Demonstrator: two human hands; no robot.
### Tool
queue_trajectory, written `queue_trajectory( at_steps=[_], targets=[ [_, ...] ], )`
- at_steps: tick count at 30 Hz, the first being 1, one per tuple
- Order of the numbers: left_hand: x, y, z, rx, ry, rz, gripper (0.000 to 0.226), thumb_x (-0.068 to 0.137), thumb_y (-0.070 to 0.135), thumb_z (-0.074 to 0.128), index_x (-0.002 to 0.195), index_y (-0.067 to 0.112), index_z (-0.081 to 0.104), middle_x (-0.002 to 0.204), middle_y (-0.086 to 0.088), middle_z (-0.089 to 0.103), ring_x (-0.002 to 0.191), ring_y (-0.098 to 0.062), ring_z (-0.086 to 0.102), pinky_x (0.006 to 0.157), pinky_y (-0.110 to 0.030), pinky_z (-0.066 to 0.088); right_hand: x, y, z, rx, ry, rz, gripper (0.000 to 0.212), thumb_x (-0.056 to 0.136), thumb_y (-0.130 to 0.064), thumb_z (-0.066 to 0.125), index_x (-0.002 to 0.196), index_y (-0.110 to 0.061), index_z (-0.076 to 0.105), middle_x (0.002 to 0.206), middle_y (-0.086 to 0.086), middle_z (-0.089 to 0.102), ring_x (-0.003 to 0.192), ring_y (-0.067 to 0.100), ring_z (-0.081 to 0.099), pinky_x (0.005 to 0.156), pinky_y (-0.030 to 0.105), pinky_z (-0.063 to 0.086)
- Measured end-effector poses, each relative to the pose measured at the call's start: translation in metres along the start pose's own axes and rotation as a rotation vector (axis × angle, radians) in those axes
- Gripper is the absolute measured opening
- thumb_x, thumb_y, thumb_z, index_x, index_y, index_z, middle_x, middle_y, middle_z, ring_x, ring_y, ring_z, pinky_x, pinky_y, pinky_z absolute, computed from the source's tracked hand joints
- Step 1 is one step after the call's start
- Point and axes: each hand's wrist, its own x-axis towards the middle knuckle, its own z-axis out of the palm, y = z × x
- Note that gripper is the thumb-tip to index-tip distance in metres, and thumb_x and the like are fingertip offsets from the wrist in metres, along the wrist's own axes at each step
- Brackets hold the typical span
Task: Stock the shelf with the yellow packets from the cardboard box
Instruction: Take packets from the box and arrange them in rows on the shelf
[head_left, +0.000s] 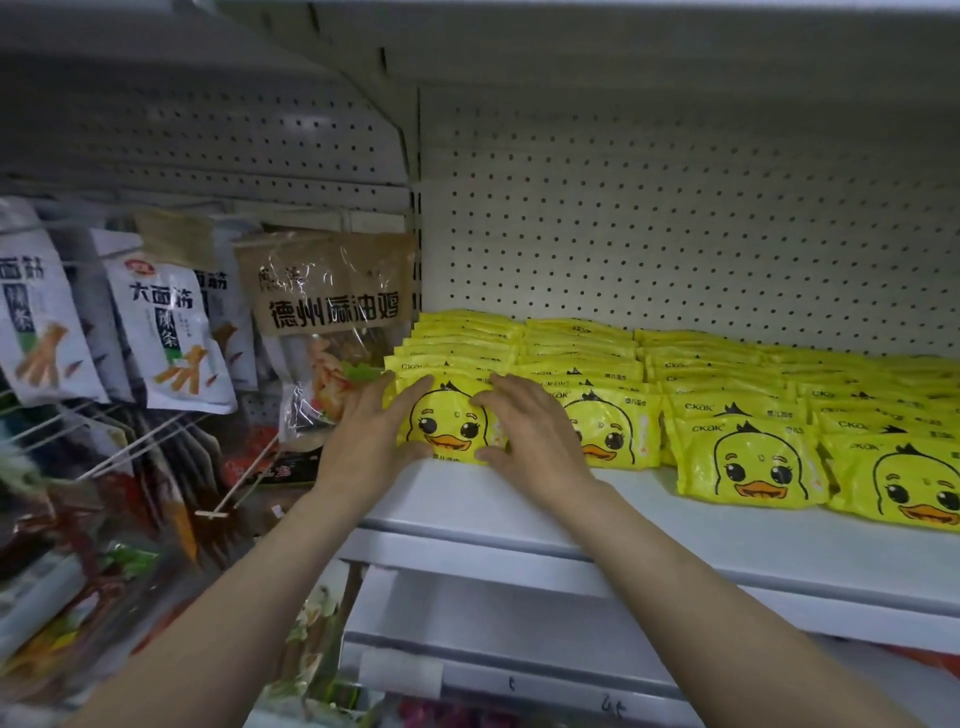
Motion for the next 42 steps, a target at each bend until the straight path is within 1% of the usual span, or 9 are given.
queue_trajectory(
  at_steps=[4,8,15,21,26,31,34,38,42],
  targets=[
    [0.002,-0.001,-0.003,0.014,-0.012,-0.003,0.086,0.076,0.038,0.078,0.148,0.041,0.031,0.148,-0.013,0.036,0.134,-0.036,0.033,0.101,-0.053,0.042,-0.007,0.004,-0.001,0.055,0.053,-0.007,0.059,0.069,-0.033,0.085,0.122,-0.021,0.063,0.138,0.003,0.057,0.130,0.027,0.046,0.105,0.042,0.040],
    [0.002,-0.003,-0.004,-0.175,-0.020,-0.079,0.094,0.075,0.039,0.080,0.151,0.031,0.027,0.151,-0.010,0.032,0.139,-0.029,0.030,0.108,-0.047,0.036,-0.018,0.000,-0.010,0.075,0.193,0.197,0.043,0.080,-0.040,0.076,0.115,-0.020,0.062,0.101,0.000,0.068,0.103,0.023,0.055,0.080,0.032,0.041],
    [0.000,0.006,-0.001,-0.311,0.038,-0.223,0.086,0.076,0.042,0.079,0.146,0.018,0.037,0.146,-0.014,0.040,0.132,-0.034,0.040,0.105,-0.046,0.038,-0.013,-0.027,-0.014,0.180,-0.048,0.472,0.049,0.087,-0.050,0.066,0.121,-0.019,0.051,0.094,-0.004,0.073,0.094,0.026,0.066,0.070,0.031,0.041],
    [-0.002,0.007,-0.006,-0.509,0.157,-0.264,0.079,0.072,0.038,0.082,0.139,0.018,0.047,0.136,-0.006,0.053,0.126,-0.026,0.047,0.104,-0.043,0.041,-0.012,-0.034,-0.019,0.785,0.111,0.682,0.054,0.082,-0.015,0.079,0.125,-0.020,0.047,0.081,-0.008,0.065,0.077,0.003,0.062,0.067,0.011,0.046],
    [0.003,0.015,-0.013,-0.879,0.269,-0.360,0.072,0.073,0.040,0.081,0.135,0.024,0.049,0.130,0.003,0.058,0.122,-0.013,0.053,0.104,-0.041,0.045,-0.007,-0.038,-0.026,1.324,0.159,0.856,0.050,0.085,0.004,0.071,0.131,0.000,0.053,0.080,0.005,0.063,0.077,0.013,0.064,0.069,0.028,0.060],
    [0.005,0.031,-0.012,-1.238,0.293,-0.568,0.020,0.089,0.030,0.069,0.106,0.020,0.068,0.106,0.003,0.071,0.105,-0.018,0.064,0.099,-0.041,0.048,-0.010,-0.036,-0.029,1.451,0.196,0.814,0.047,0.089,0.000,0.066,0.131,-0.019,0.056,0.109,0.018,0.066,0.094,0.021,0.065,0.076,0.029,0.058],
    [0.004,0.039,-0.008,-1.441,0.262,-0.651,0.010,0.091,0.016,0.066,0.100,0.014,0.069,0.106,-0.007,0.072,0.106,-0.028,0.065,0.099,-0.044,0.048,-0.012,-0.039,-0.029,1.393,0.260,0.728,0.040,0.092,-0.007,0.065,0.119,-0.035,0.059,0.100,0.011,0.070,0.095,0.018,0.068,0.076,0.029,0.059],
    [0.004,0.037,-0.009,-1.639,0.221,-0.716,0.020,0.093,0.011,0.061,0.112,0.008,0.064,0.115,-0.010,0.068,0.099,-0.021,0.065,0.084,-0.033,0.053,-0.015,-0.038,-0.032,1.344,0.341,0.640,0.031,0.089,-0.011,0.071,0.116,-0.021,0.060,0.086,0.006,0.075,0.075,0.015,0.071,0.075,0.026,0.059],
    [0.002,0.045,-0.014,-1.748,0.180,-0.744,0.008,0.094,0.011,0.059,0.100,0.013,0.064,0.100,-0.003,0.071,0.088,-0.014,0.067,0.078,-0.026,0.055,-0.016,-0.039,-0.034,1.481,0.426,0.706,0.015,0.084,-0.012,0.076,0.092,-0.007,0.065,0.082,0.005,0.074,0.067,0.016,0.070,0.079,0.028,0.058]
  ],
)
